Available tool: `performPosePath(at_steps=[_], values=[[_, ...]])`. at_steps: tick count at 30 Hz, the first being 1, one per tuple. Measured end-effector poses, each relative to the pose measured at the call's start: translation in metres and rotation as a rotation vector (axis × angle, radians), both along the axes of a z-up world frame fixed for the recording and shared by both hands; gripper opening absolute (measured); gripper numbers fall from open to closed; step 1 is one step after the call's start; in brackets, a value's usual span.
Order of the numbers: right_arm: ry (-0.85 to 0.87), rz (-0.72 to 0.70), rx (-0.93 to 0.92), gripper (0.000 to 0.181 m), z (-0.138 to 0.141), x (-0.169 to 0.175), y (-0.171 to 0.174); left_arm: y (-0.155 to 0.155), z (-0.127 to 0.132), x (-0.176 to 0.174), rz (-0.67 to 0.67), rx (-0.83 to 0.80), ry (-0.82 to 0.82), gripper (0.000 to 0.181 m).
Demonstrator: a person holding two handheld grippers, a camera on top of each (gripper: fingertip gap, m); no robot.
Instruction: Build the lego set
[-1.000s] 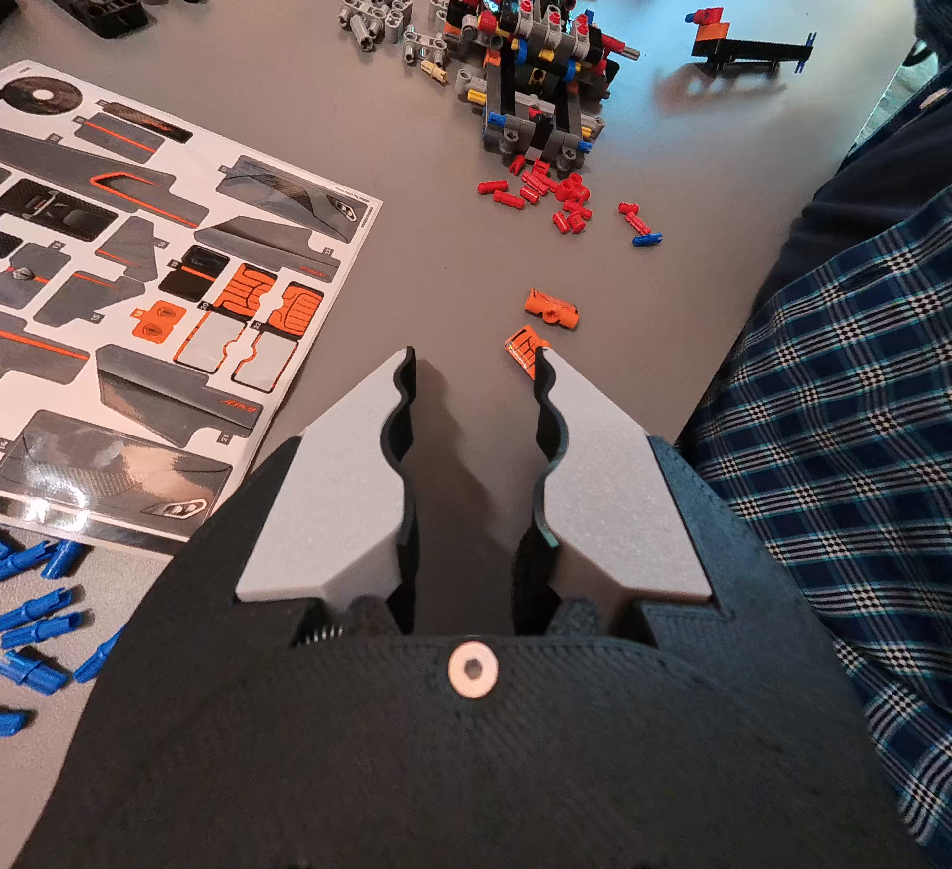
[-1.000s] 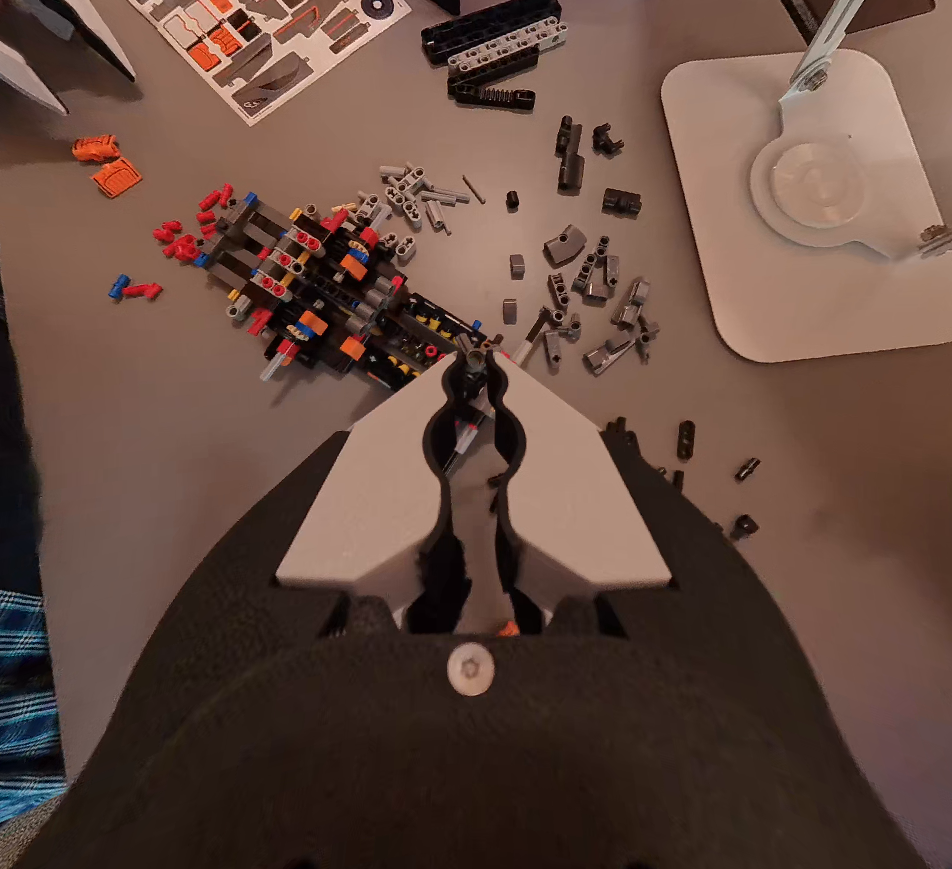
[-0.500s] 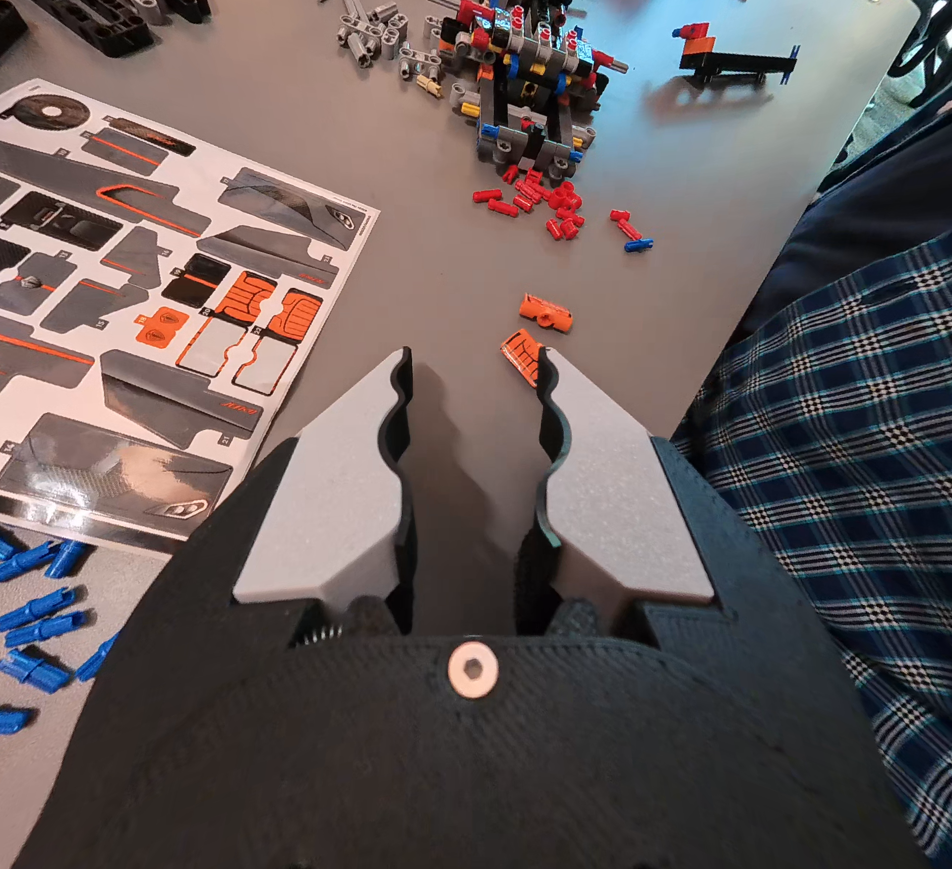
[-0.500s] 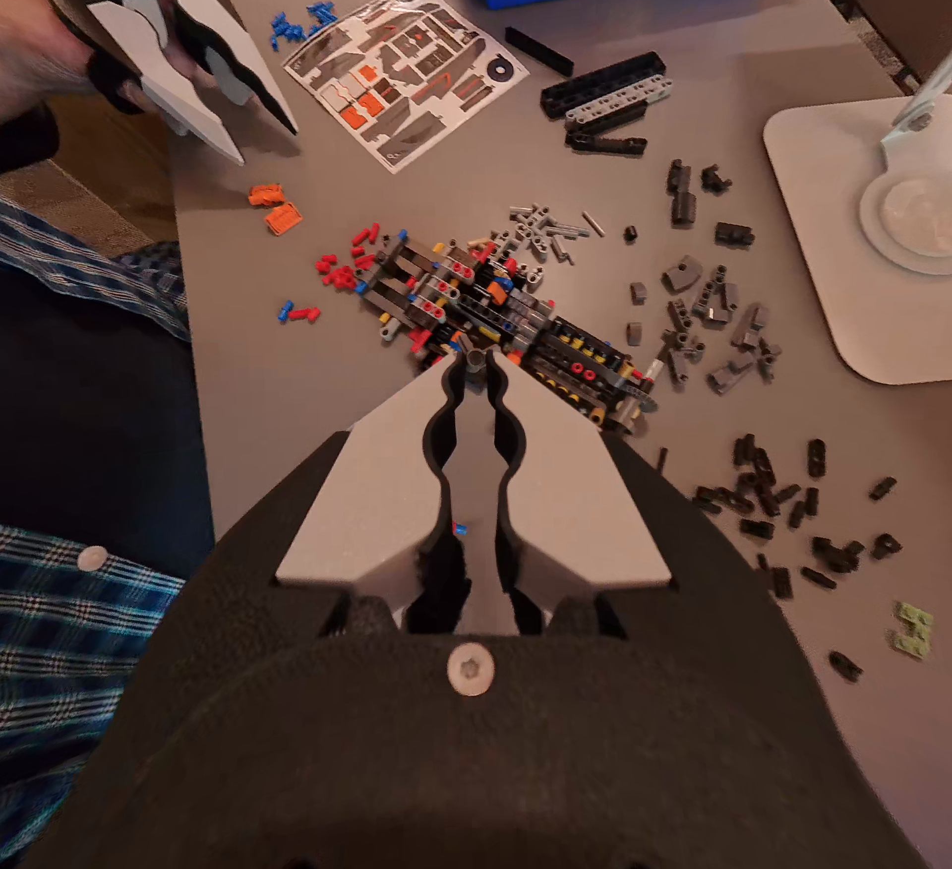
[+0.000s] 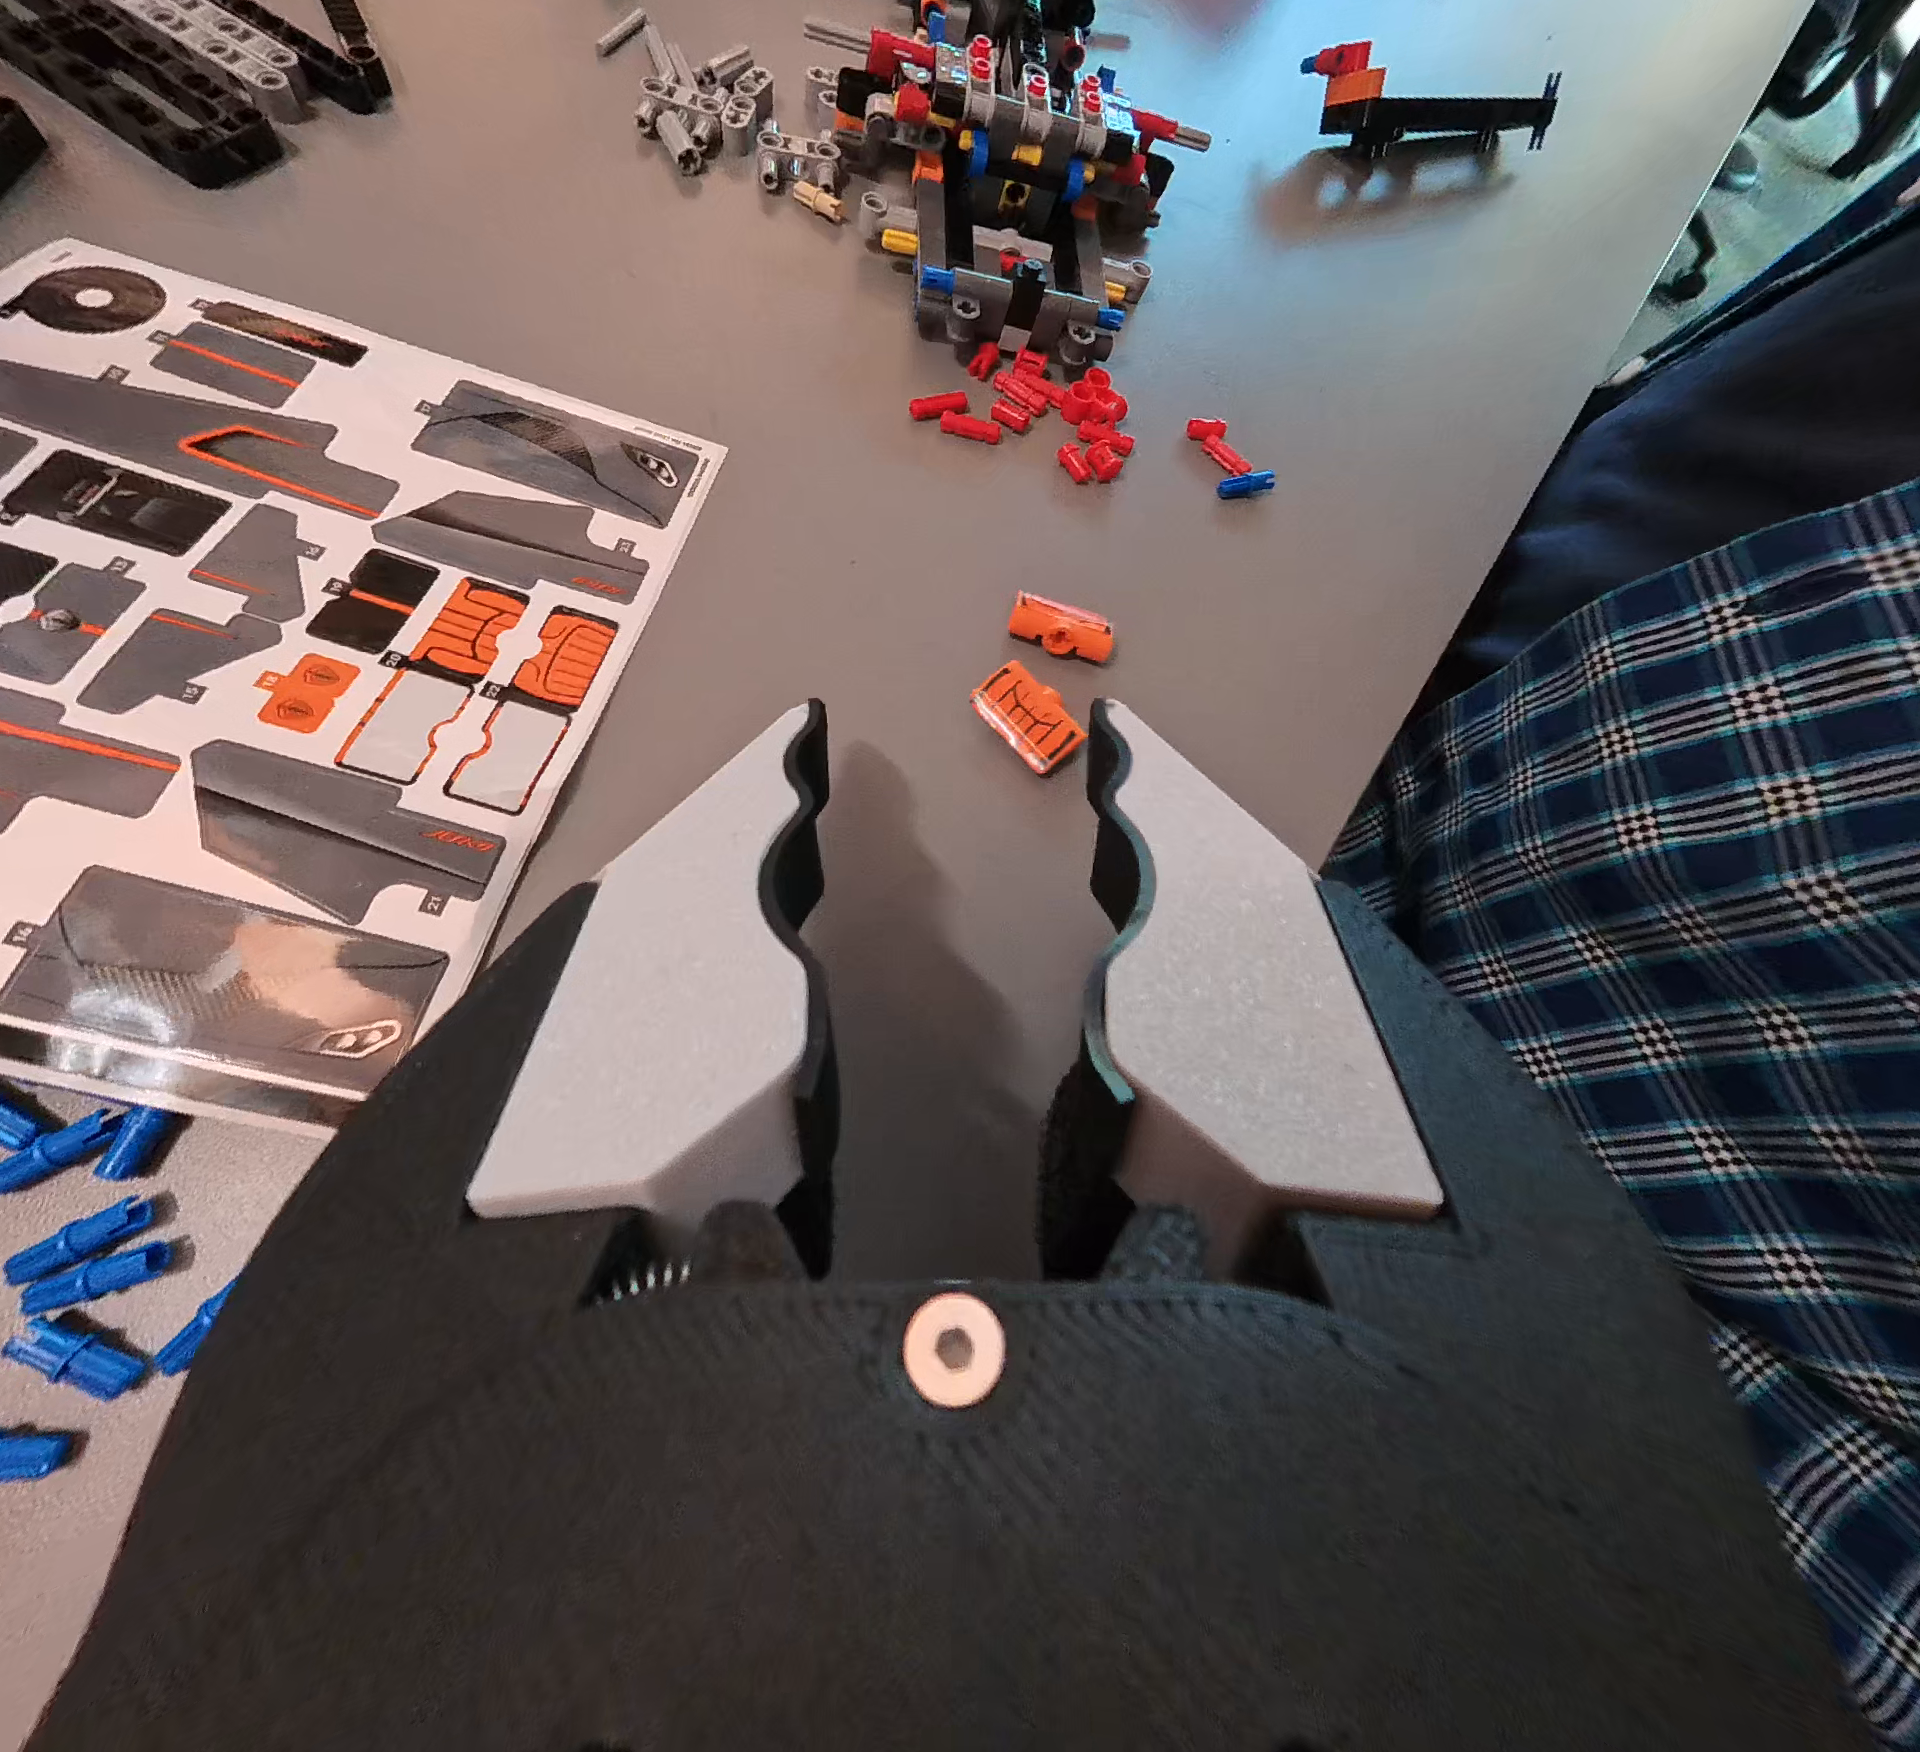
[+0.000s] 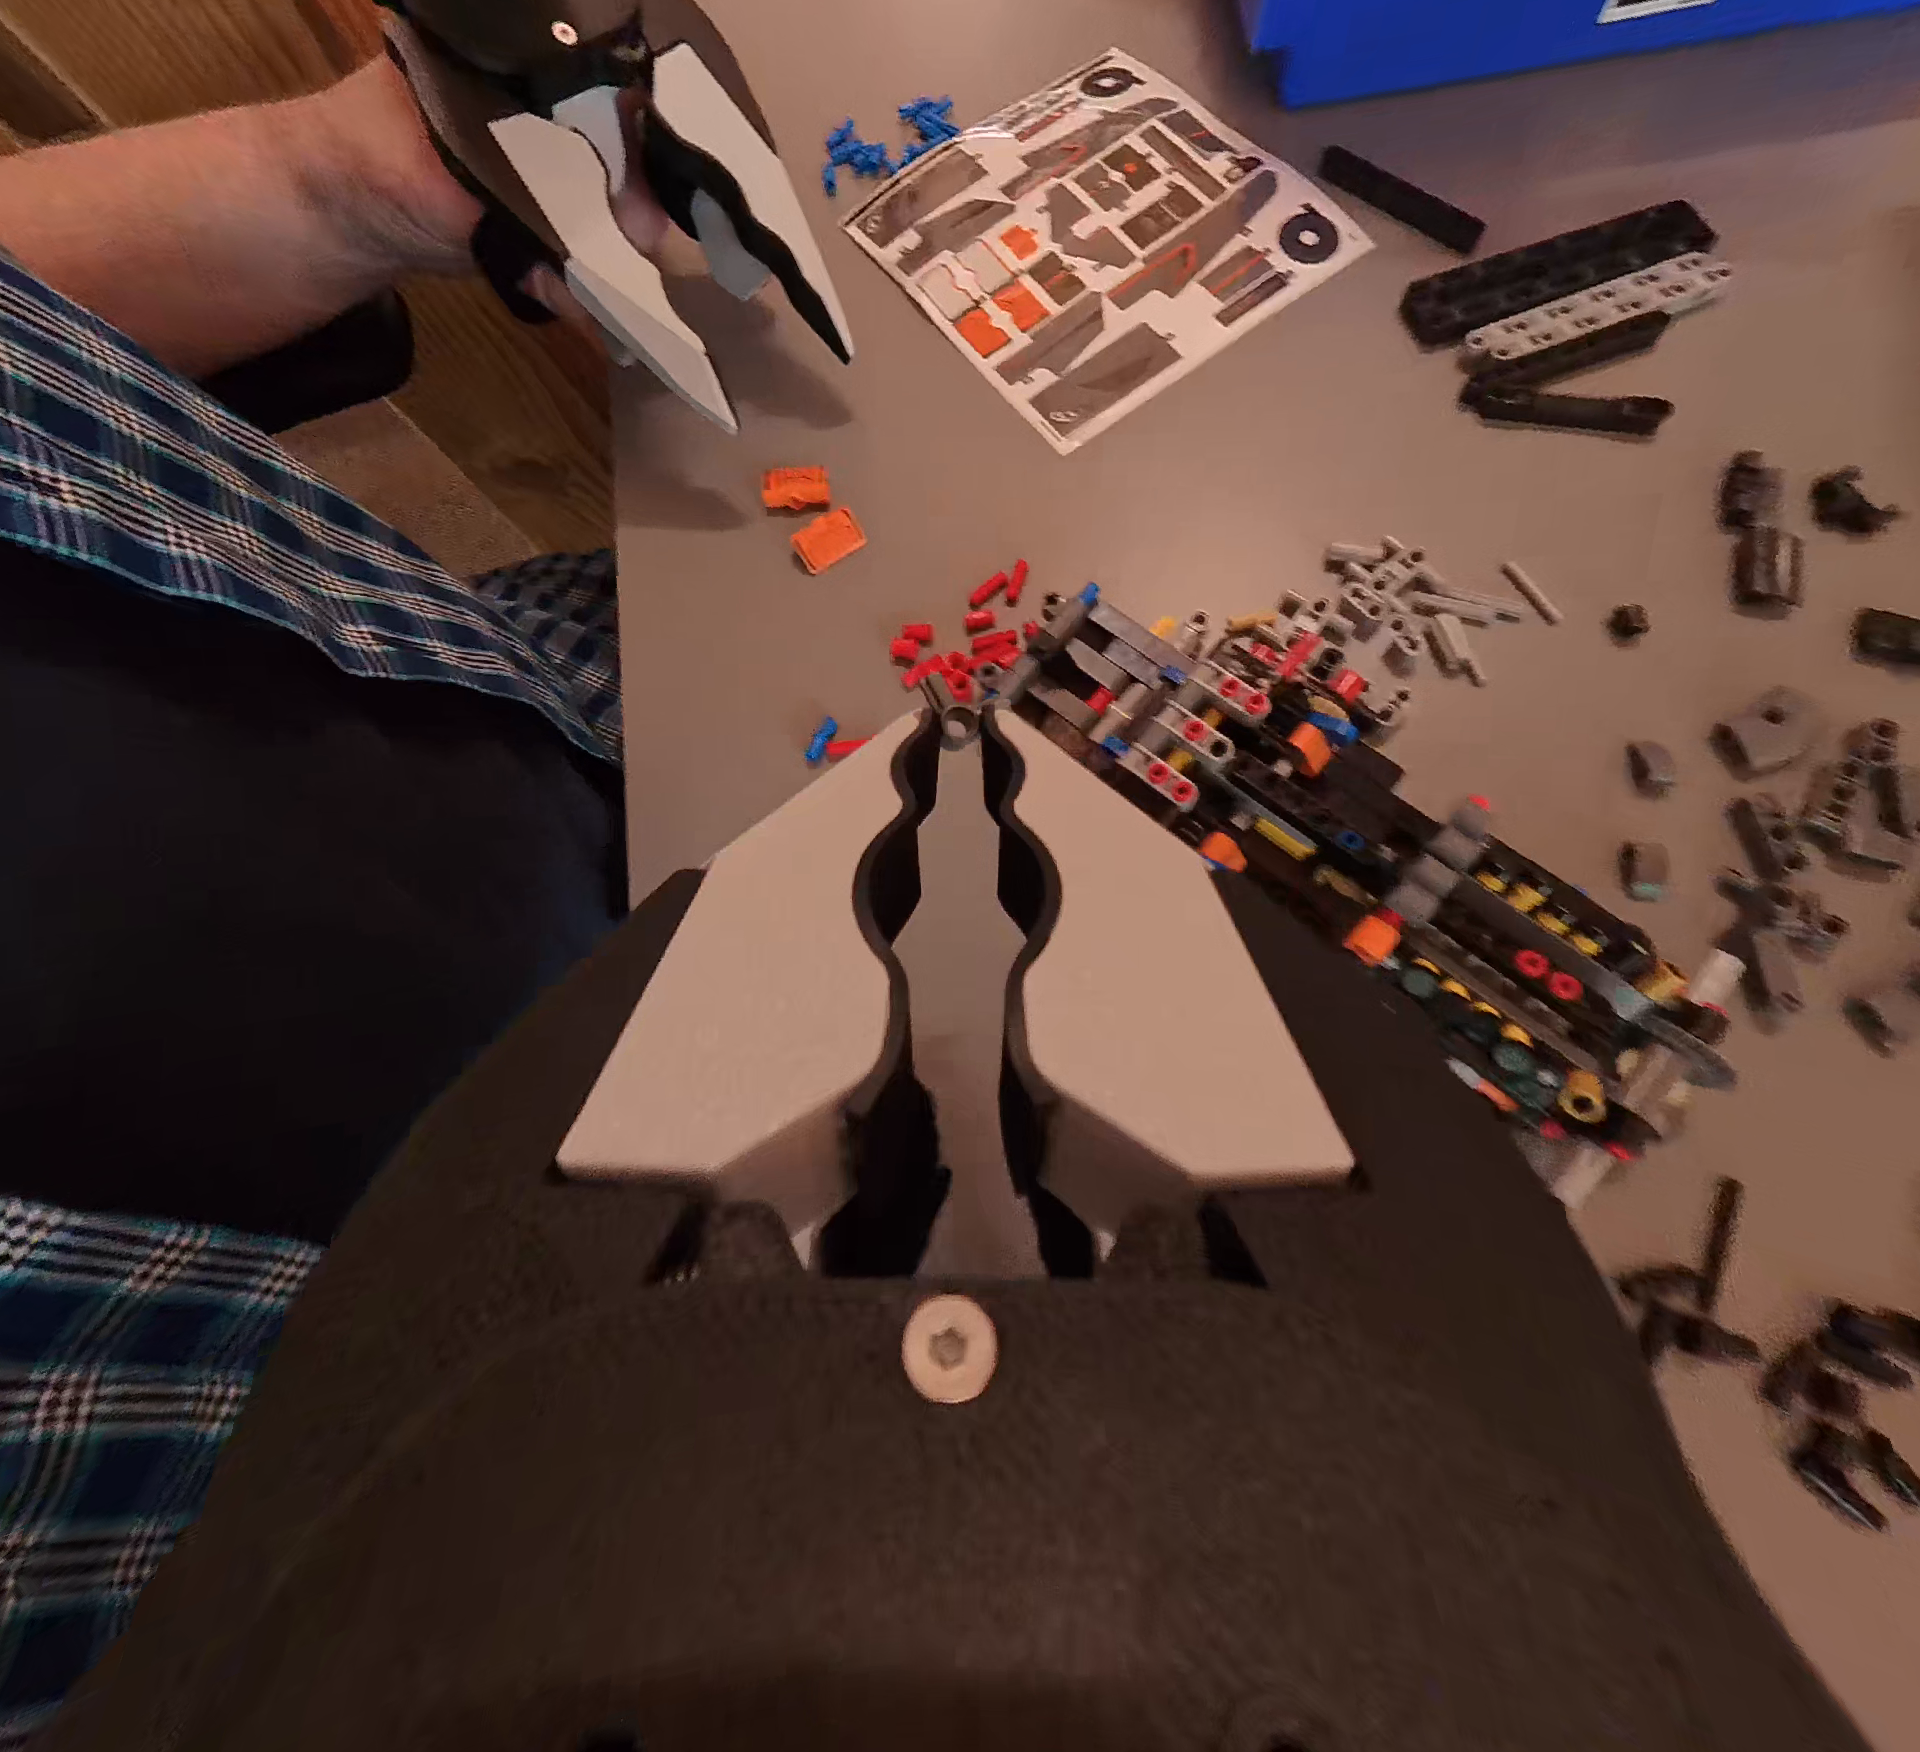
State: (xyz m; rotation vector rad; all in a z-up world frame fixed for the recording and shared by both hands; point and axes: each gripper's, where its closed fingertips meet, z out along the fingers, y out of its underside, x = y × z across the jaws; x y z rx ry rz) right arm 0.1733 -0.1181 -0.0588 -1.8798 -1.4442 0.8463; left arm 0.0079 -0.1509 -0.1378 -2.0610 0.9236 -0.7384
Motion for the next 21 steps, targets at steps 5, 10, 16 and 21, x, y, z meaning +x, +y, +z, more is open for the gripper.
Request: performPosePath(at_steps=[5, 10, 16, 21], values=[[0.014, 0.056, -0.023, 0.006, -0.007, -0.026, -0.019, -0.005, 0.002, 0.004, -0.029, 0.029, 0.028, 0.051], [-0.015, 0.131, -0.027, 0.006, -0.028, -0.053, -0.041, -0.011, 0.004, 0.013, -0.071, 0.059, 0.053, 0.053], [-0.071, 0.209, 0.003, 0.006, -0.052, -0.078, -0.055, -0.015, -0.005, 0.023, -0.120, 0.093, 0.142, 0.053], [-0.115, 0.251, 0.051, 0.006, -0.070, -0.089, -0.058, -0.015, -0.016, 0.025, -0.128, 0.085, 0.219, 0.050]])
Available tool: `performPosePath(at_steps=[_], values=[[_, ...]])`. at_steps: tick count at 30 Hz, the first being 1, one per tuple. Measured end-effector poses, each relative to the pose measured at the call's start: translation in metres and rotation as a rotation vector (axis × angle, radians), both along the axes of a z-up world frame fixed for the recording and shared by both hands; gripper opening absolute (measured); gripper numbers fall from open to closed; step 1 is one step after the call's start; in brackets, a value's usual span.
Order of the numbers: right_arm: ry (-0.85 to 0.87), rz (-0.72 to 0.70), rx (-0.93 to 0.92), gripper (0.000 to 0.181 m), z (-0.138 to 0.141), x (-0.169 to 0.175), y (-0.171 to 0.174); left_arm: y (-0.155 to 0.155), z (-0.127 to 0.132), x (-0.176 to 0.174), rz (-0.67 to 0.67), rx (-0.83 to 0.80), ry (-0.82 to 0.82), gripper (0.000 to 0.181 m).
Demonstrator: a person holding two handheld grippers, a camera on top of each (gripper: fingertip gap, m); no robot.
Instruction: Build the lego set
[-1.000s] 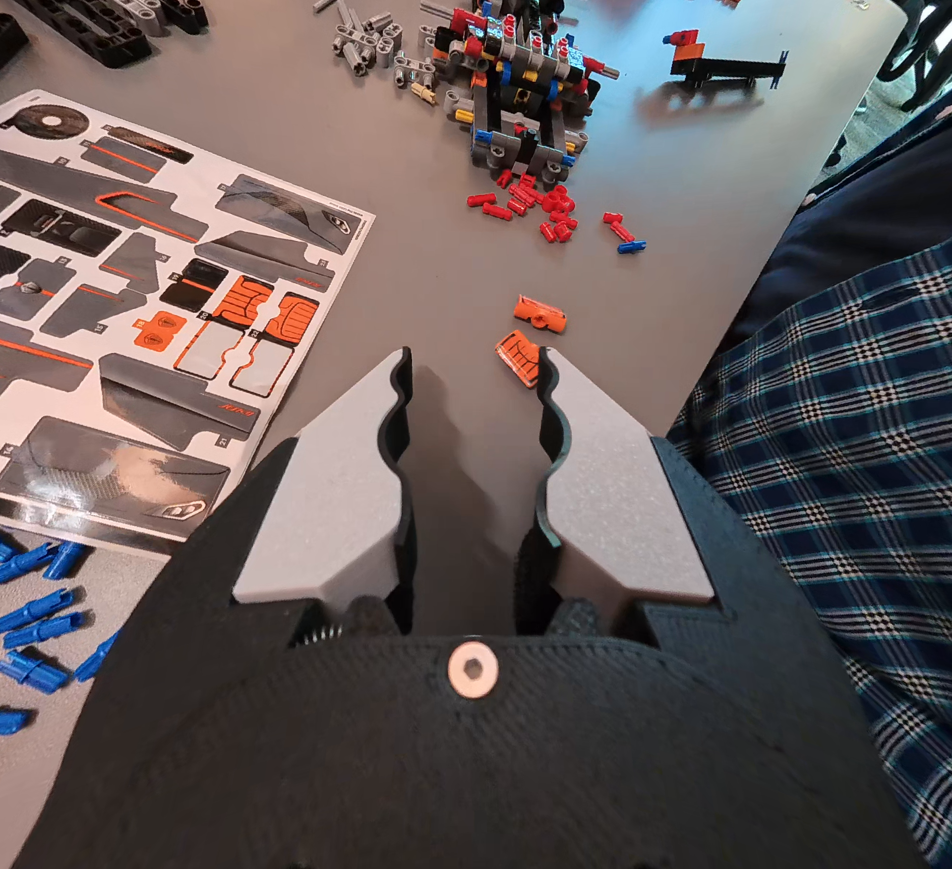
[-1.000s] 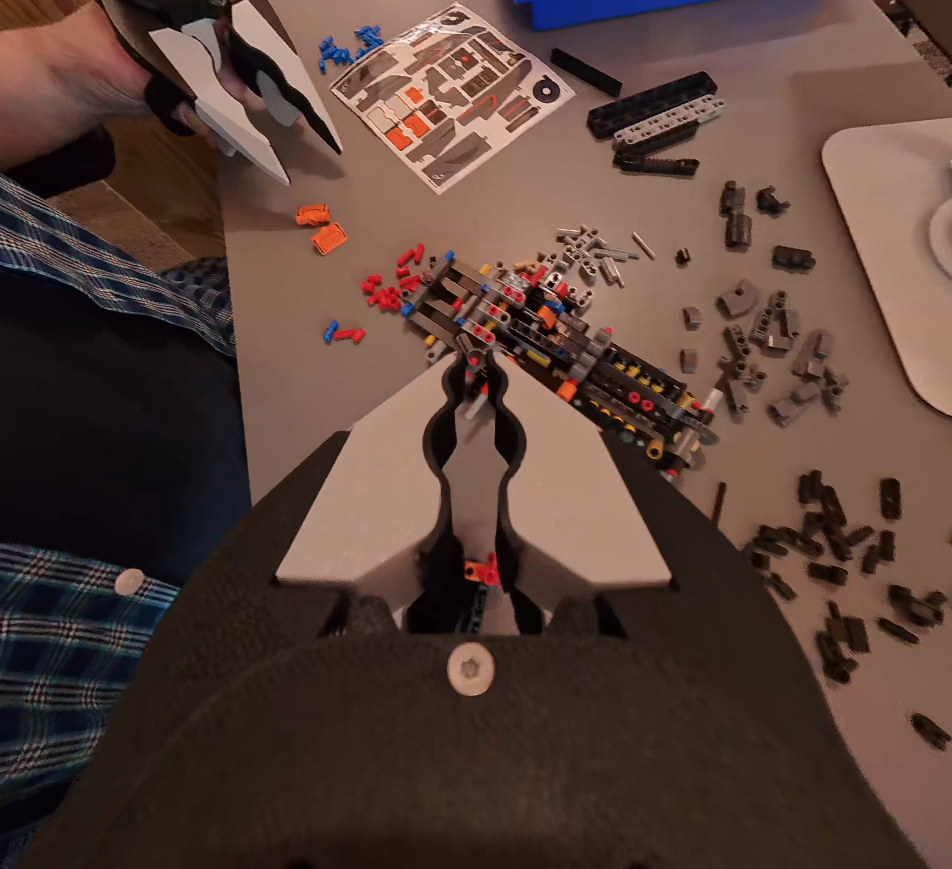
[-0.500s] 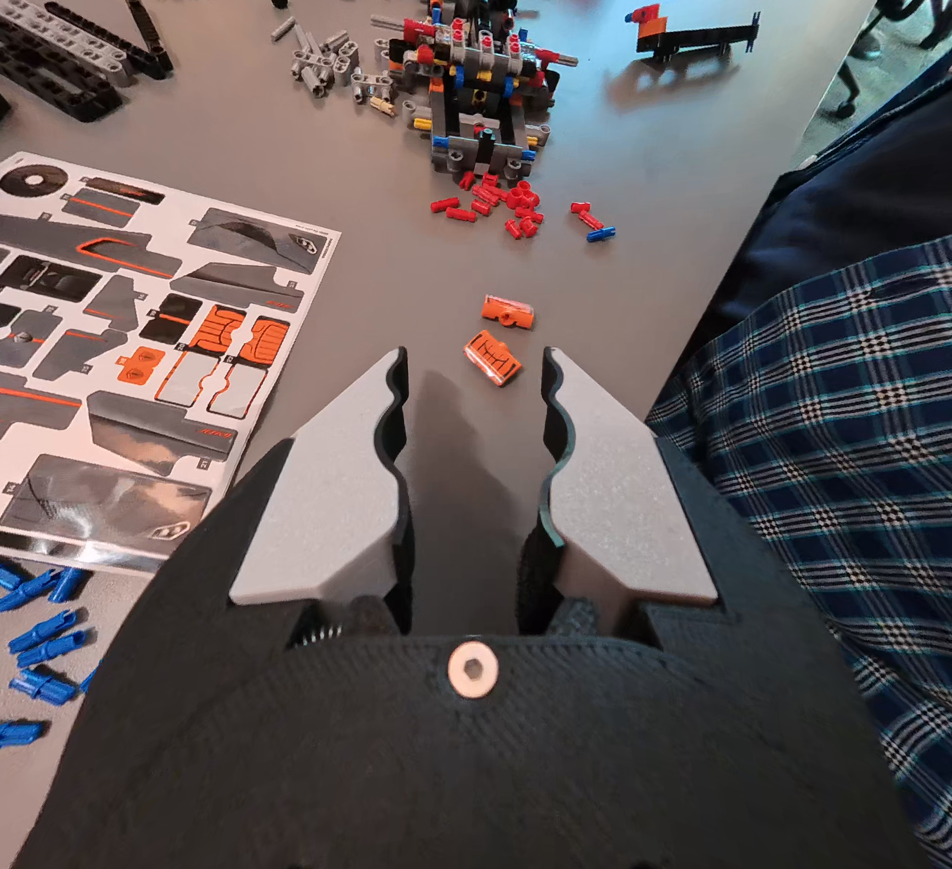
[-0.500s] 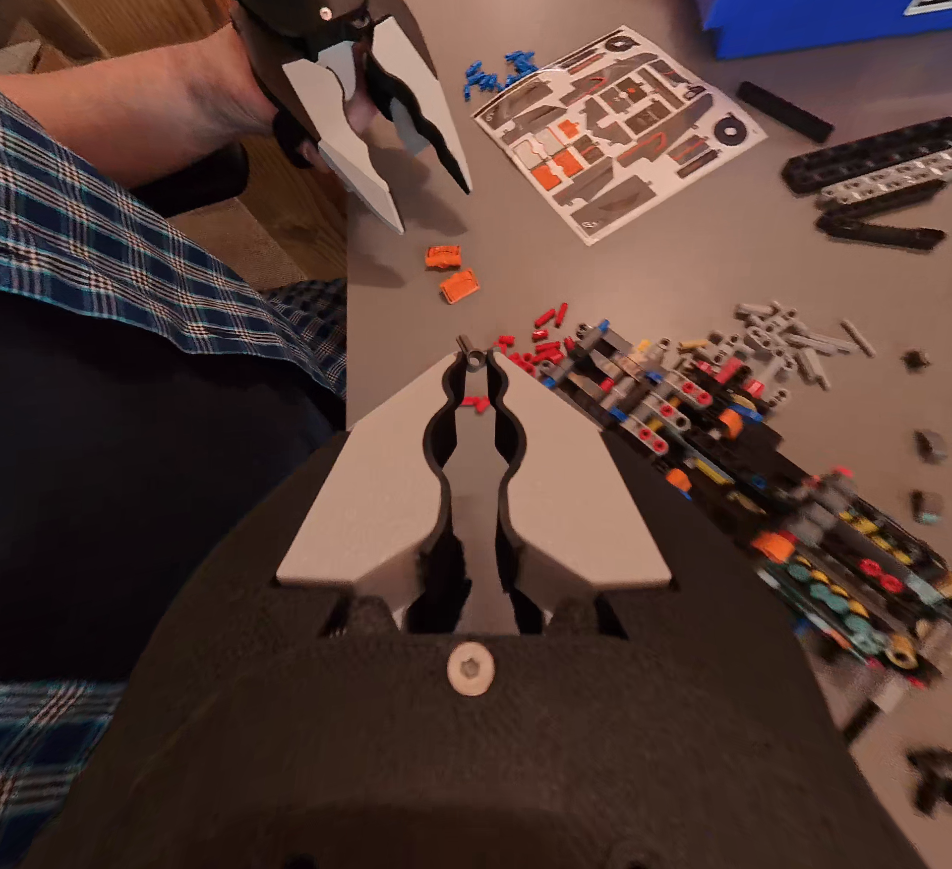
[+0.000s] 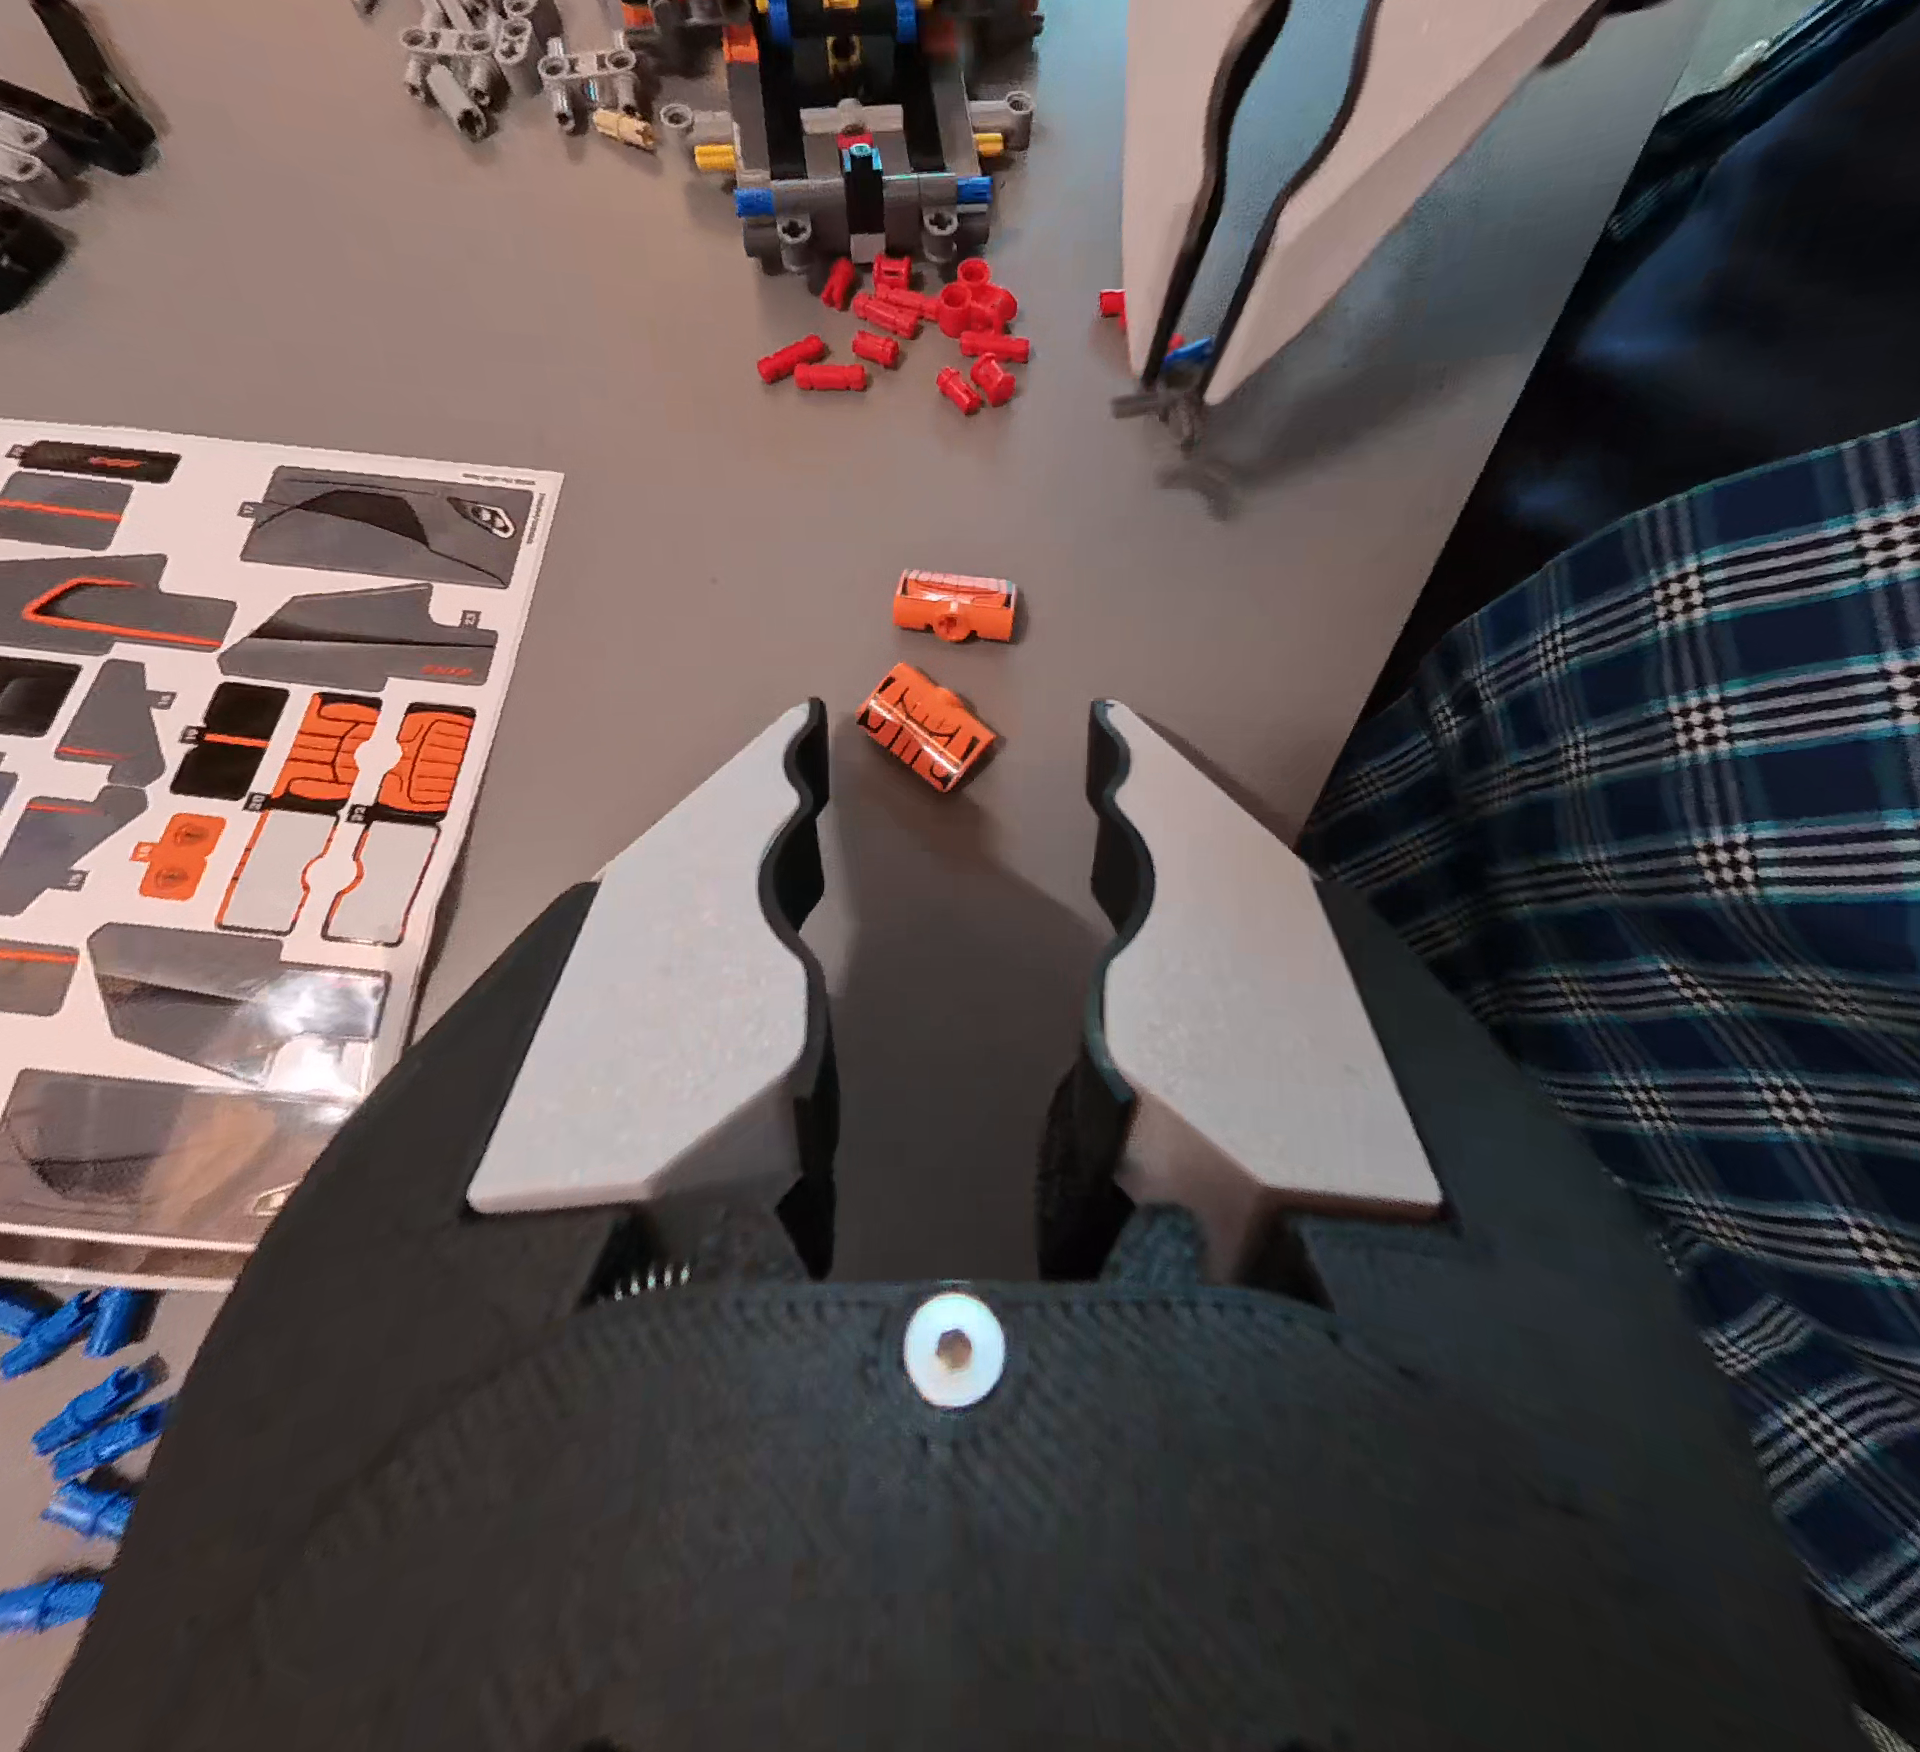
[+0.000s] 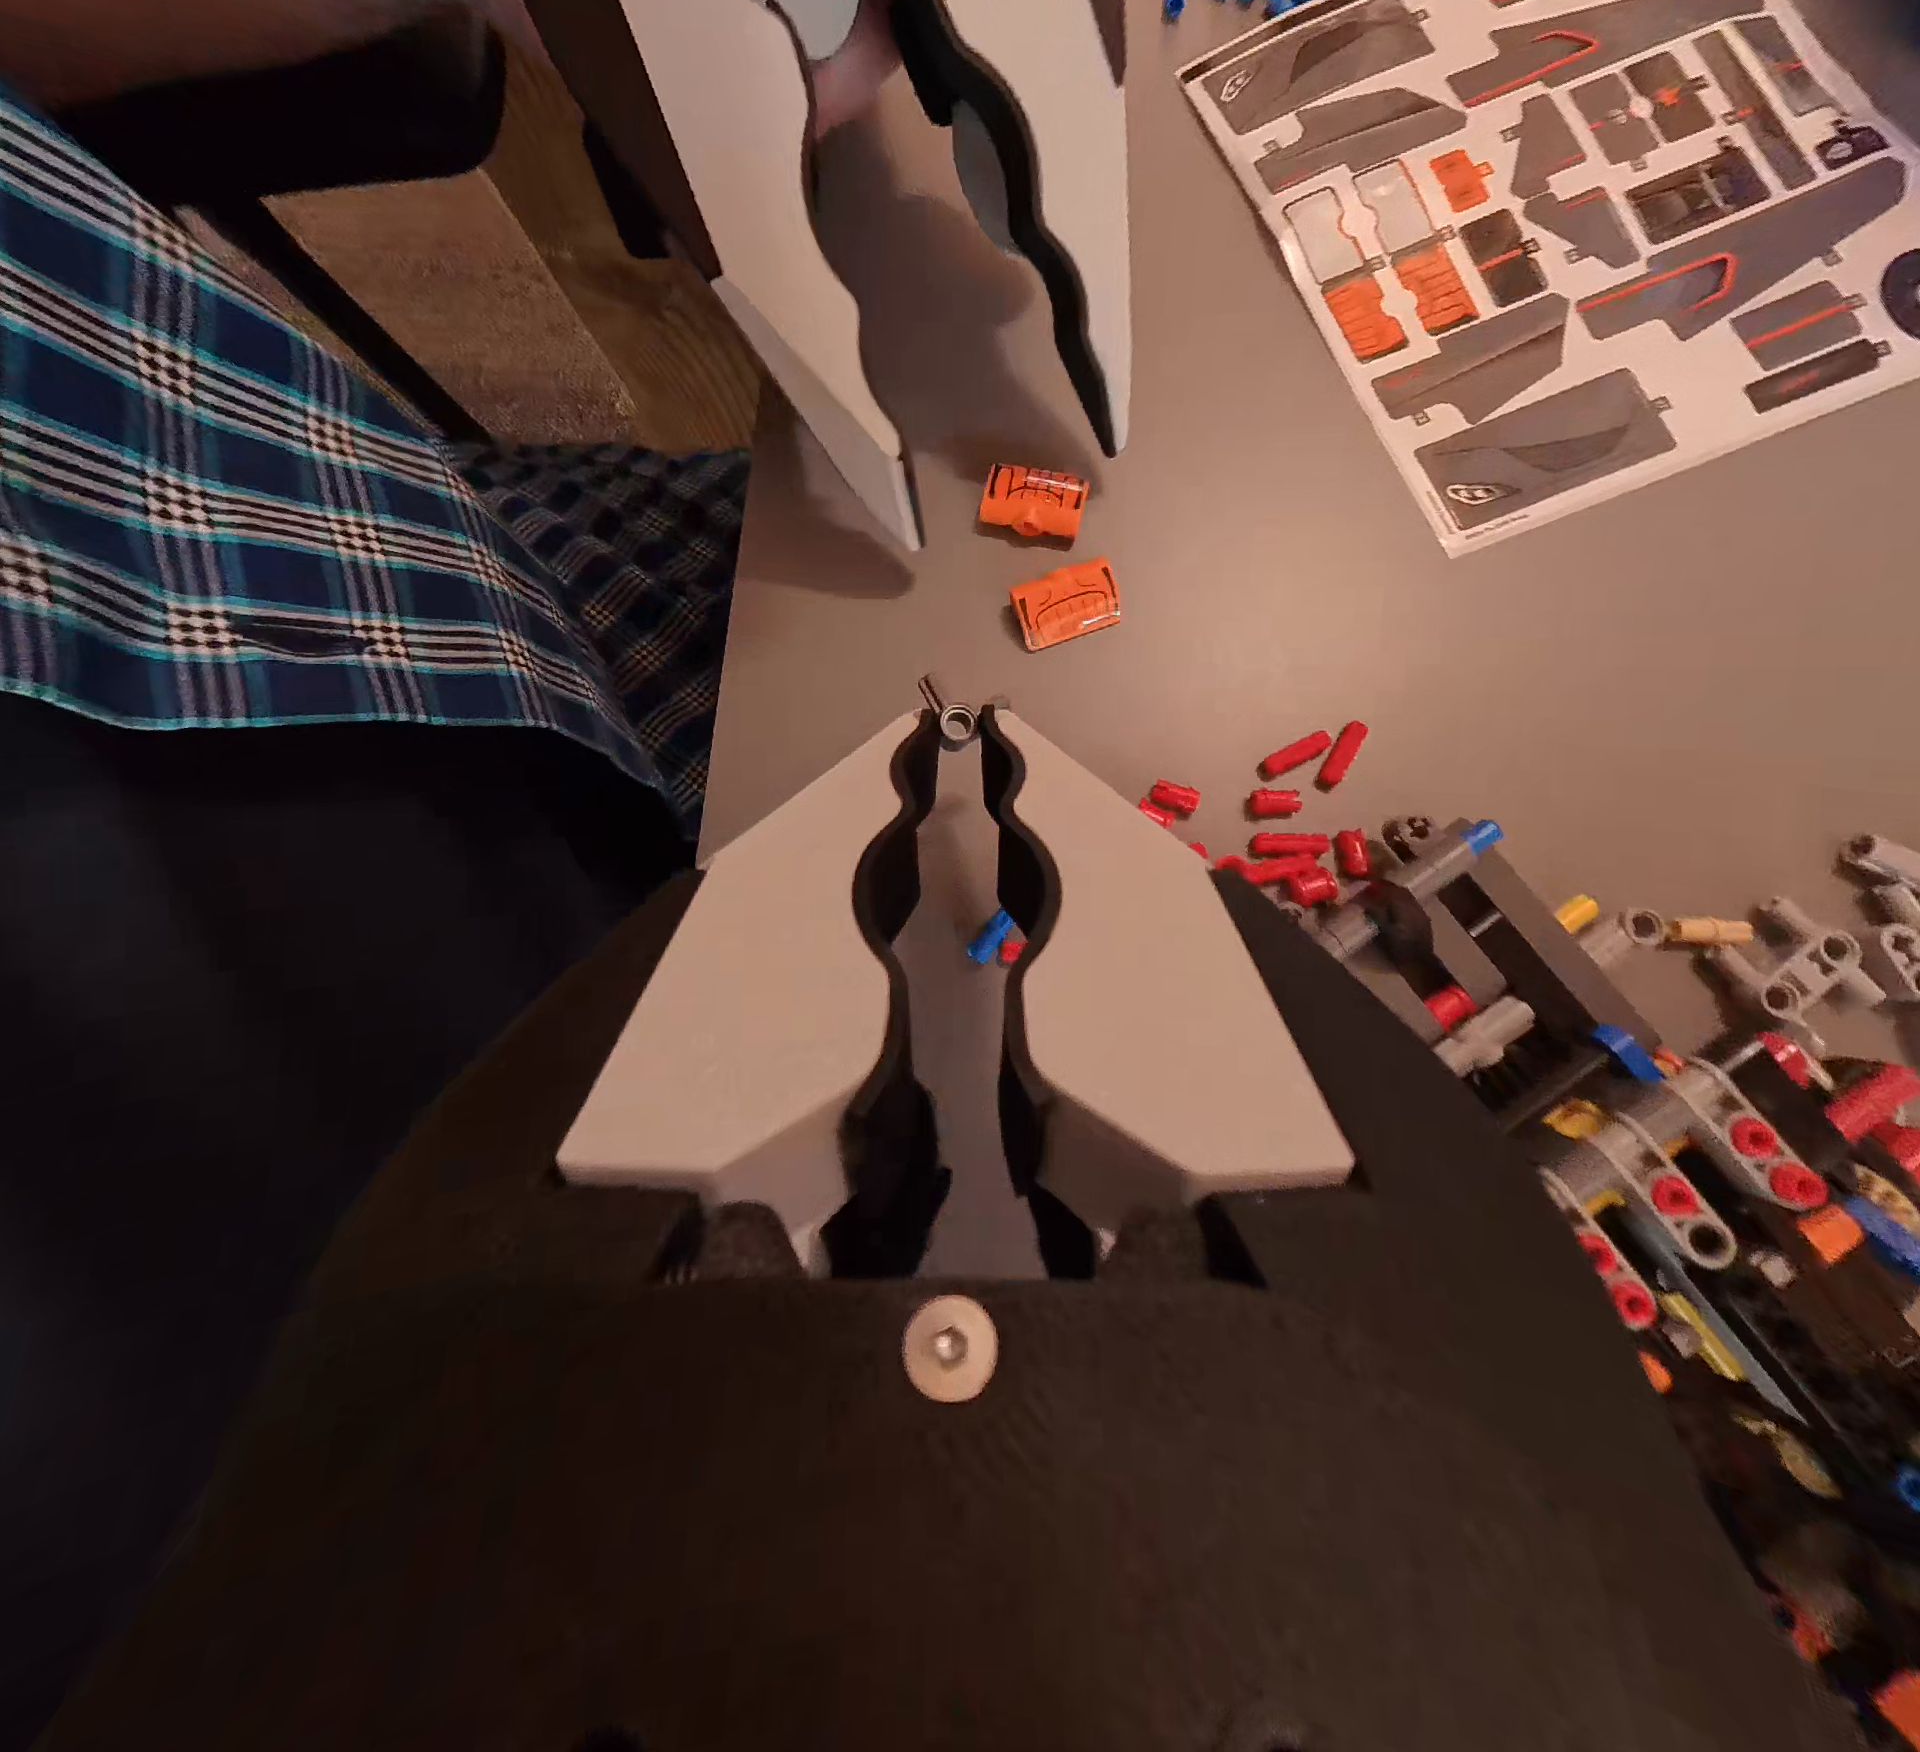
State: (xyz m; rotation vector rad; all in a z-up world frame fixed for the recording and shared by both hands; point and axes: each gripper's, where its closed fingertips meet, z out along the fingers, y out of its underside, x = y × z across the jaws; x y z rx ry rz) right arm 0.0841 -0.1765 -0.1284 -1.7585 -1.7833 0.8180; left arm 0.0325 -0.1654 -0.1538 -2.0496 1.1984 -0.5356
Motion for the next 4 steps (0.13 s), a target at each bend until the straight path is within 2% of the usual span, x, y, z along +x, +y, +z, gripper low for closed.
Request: performPosePath(at_steps=[4], values=[[-0.023, 0.042, 0.045, 0.006, -0.0116, -0.0032, -0.0015, 0.0042, 0.0006, -0.0031, -0.001, 0.017, 0.026, 0.046]])
